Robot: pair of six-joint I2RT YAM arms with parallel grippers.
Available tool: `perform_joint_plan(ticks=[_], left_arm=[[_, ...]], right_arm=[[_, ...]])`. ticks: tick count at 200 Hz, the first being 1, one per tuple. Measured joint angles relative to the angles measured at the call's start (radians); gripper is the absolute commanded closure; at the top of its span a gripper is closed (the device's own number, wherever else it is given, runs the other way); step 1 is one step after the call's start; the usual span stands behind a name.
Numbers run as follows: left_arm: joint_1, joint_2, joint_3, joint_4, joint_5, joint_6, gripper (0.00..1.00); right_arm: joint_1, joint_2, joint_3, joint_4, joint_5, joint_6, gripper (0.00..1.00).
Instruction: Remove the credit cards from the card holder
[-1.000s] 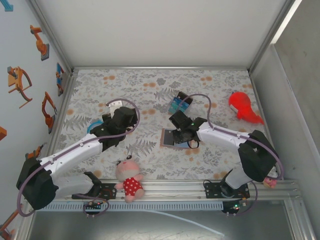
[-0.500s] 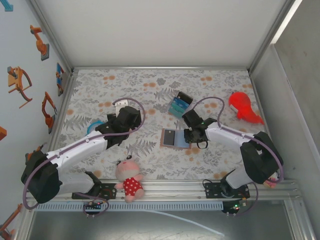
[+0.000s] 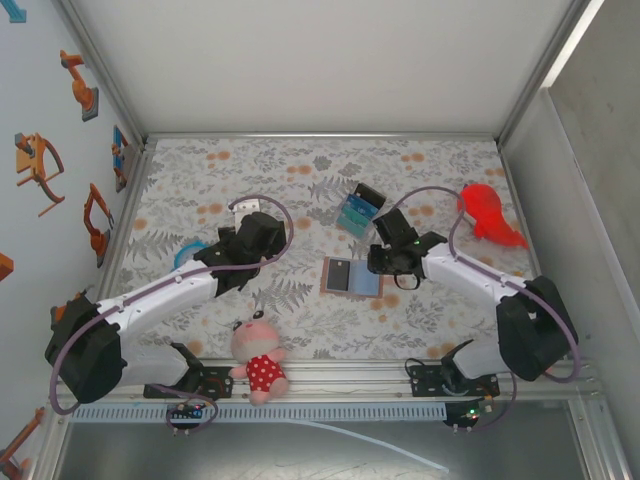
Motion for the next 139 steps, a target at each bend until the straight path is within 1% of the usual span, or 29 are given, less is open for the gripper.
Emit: perform_joint_plan(ticks=[21,68,95,139], left_arm=[[0.0,0.002,0.0,0.005,0.003,0.0,0.03],[0.0,0.008,0.0,0.013,0.02,-0.003,0.03],[0.0,0.014,-0.003,0.021,0.034,-0.013,0.03],[-0.005,0.033,-0.006,0.024,0.054,-0.026,0.03]], right_arm=[[0.032,0.065,0.029,0.034,-0.026,0.014,0.68],[0.117,0.22,0.103,0.074,-0.067,0.03,0.67],[0.125,0.261,0.108,0.086,-0.085,0.034,0.67],[0.125,0.286,0.108,0.097,-0.11,0.036,0.67]])
